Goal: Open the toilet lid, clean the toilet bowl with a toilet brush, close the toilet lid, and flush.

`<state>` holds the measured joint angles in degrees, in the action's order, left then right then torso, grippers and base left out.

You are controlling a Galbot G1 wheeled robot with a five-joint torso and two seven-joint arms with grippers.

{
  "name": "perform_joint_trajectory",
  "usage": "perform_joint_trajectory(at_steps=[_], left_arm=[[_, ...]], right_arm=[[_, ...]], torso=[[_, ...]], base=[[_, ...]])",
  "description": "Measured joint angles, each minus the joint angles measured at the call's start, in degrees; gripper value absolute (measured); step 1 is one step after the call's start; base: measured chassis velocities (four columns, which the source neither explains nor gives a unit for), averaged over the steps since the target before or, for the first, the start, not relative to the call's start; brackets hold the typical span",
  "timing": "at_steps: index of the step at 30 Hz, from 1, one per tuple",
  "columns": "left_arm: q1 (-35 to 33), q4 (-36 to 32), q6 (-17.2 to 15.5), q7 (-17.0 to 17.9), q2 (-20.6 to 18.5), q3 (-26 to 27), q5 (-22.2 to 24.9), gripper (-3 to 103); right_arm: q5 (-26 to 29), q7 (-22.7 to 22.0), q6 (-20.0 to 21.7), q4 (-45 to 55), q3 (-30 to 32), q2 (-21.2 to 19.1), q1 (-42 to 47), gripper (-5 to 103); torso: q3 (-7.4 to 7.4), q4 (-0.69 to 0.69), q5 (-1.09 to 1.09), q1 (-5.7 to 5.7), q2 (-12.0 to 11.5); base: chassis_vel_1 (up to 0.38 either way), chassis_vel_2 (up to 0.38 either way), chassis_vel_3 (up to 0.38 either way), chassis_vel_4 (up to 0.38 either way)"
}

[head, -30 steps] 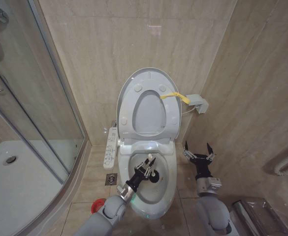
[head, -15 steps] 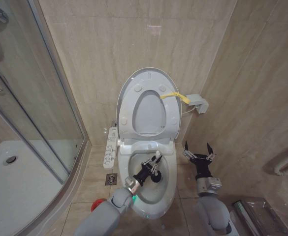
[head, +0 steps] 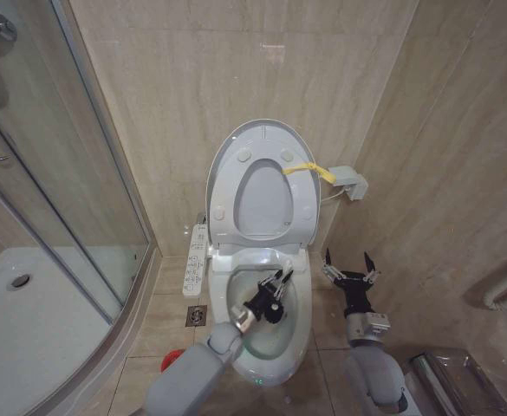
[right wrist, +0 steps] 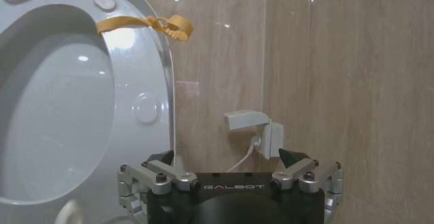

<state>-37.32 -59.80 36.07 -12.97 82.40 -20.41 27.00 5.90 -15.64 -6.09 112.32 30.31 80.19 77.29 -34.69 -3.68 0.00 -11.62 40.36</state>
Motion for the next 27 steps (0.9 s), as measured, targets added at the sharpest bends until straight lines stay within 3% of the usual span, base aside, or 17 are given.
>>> perform_joint_trajectory(at_steps=[27], left_arm=[[-0.04,5.07,0.55,-0.16,3.36,-0.11,-1.65,18]], right_arm=[[0.0,0.0,0.0,0.0,0.0,0.0,0.0,100]], torso=[[0.0,0.02,0.01,0.0,0.0]], base=[[0.0,0.0,0.0,0.0]])
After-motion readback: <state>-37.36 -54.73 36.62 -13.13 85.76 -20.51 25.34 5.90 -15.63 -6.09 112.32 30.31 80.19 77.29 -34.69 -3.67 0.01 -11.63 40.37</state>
